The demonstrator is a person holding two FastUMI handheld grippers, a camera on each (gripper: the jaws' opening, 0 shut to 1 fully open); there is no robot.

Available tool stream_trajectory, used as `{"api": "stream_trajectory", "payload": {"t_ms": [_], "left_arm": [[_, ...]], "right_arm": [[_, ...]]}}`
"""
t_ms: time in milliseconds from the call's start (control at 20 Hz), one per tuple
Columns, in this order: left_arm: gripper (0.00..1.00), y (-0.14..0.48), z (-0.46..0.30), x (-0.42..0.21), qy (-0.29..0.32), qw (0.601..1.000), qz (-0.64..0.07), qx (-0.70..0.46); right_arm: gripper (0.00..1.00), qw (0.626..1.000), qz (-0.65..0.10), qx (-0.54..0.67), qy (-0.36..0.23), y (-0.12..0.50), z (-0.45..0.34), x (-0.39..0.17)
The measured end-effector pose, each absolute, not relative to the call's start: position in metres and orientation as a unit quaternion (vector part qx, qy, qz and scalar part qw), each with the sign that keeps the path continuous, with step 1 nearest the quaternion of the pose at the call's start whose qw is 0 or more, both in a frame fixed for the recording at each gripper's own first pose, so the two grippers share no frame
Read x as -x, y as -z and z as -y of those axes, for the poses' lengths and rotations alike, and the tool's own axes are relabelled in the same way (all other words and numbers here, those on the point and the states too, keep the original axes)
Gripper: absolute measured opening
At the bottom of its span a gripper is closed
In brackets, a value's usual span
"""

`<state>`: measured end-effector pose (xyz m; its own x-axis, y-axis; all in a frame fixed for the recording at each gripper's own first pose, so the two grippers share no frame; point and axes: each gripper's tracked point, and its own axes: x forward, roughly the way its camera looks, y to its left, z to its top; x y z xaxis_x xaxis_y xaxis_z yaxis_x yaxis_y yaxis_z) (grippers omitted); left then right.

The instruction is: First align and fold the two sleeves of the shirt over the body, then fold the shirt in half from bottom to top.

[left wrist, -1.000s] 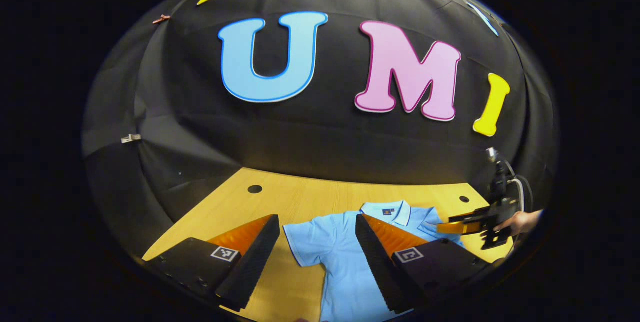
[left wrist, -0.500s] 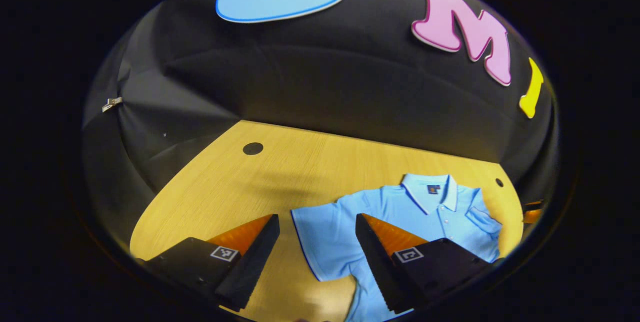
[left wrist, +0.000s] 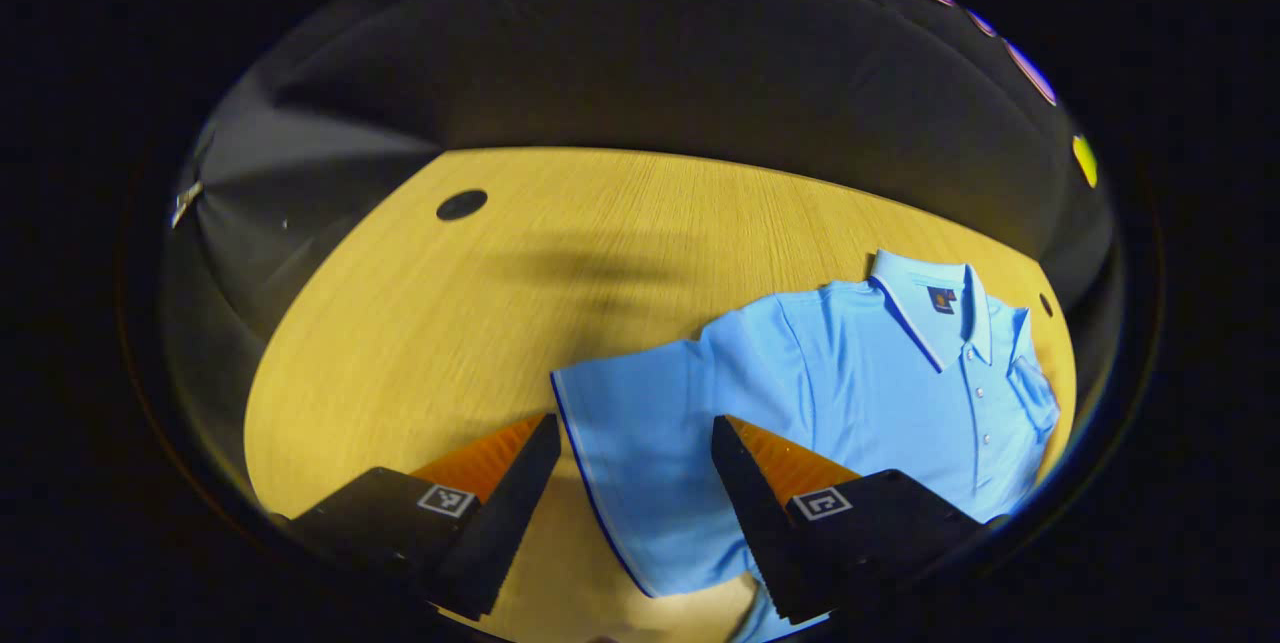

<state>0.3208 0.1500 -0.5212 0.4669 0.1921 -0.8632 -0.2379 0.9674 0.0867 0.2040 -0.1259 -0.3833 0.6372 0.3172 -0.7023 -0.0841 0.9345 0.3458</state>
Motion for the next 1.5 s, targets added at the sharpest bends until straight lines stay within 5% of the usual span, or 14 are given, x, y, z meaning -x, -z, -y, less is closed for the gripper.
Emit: {"api": "stream_trajectory", "payload": {"t_ms": [50,200,300,800,1250,1350,1400,1450,1500], "left_arm": [[0.97,0.522,-0.144,-0.325,-0.099,0.863,-0.495,0.010],[0.14,0.522,-0.126,-0.330,-0.075,0.868,-0.491,0.004],[0.07,0.521,-0.124,-0.332,-0.076,0.867,-0.492,0.014],[0.06,0.470,-0.040,-0.363,0.024,0.888,-0.459,0.015],[0.13,0.520,0.039,-0.345,0.079,0.847,-0.524,0.046],[0.29,0.520,0.047,-0.335,0.087,0.837,-0.539,0.050],[0.46,0.517,0.050,-0.332,0.087,0.837,-0.538,0.054],[0.73,0.506,0.056,-0.332,0.090,0.841,-0.530,0.067],[0.69,0.492,0.063,-0.328,0.098,0.843,-0.522,0.084]], "right_arm": [[0.97,0.892,-0.416,-0.140,-0.109,0.387,0.127,-0.202],[0.97,0.890,-0.420,-0.141,-0.105,0.393,0.126,-0.202],[0.98,0.891,-0.415,-0.147,-0.110,0.390,0.120,-0.204],[0.97,0.889,-0.412,-0.170,-0.106,0.391,0.116,-0.210],[0.89,0.885,-0.422,-0.165,-0.105,0.395,0.115,-0.194],[0.89,0.884,-0.424,-0.168,-0.103,0.397,0.115,-0.190],[0.89,0.883,-0.425,-0.169,-0.101,0.398,0.116,-0.188],[0.89,0.883,-0.426,-0.172,-0.100,0.398,0.114,-0.187],[0.89,0.882,-0.425,-0.177,-0.100,0.397,0.112,-0.186]]}}
